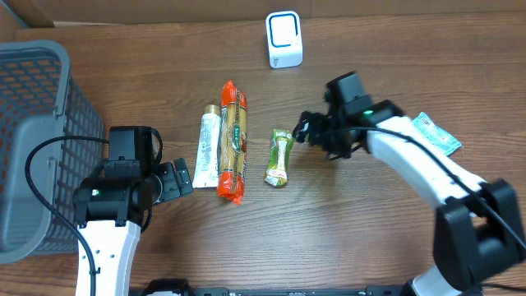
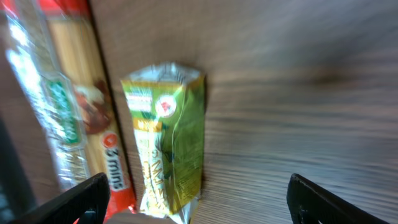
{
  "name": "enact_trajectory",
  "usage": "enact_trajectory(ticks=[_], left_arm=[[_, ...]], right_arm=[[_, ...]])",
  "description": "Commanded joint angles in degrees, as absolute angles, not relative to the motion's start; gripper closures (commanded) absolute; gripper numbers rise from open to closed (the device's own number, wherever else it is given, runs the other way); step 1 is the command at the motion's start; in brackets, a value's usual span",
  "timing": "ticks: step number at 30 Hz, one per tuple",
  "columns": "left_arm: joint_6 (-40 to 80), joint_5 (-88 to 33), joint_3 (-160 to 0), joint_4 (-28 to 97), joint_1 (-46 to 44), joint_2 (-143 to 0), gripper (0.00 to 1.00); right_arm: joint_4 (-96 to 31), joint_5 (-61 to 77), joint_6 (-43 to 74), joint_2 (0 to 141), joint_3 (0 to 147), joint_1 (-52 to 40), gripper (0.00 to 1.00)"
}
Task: Scan the item barcode
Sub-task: 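Grasp the green tea juice carton with the right gripper and lift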
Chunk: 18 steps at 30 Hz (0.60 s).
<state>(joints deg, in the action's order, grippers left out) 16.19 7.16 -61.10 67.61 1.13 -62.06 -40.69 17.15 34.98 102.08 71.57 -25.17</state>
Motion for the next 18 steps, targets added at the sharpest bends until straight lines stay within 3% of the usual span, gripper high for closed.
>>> enact_trajectory(ticks=[1,8,15,18], left_arm=[[16.7,7.9,-61.1,67.4,1.1,-62.3,0.00],[16.7,7.9,-61.1,67.4,1.1,-62.3,0.00],[16.7,7.9,-61.1,67.4,1.1,-62.3,0.00],[16.7,7.9,-61.1,67.4,1.1,-62.3,0.00]], right_arm=[[-38.6,17.2,39.3,105.9,72.4,-30.2,0.09],[-37.8,16.8,44.5,111.2,72.4,-35.5,0.13],[-40.2,16.4,45.4,111.4,72.4,-36.3,0.36],[-40.2,15.7,45.4,111.4,72.4,-36.0,0.50]])
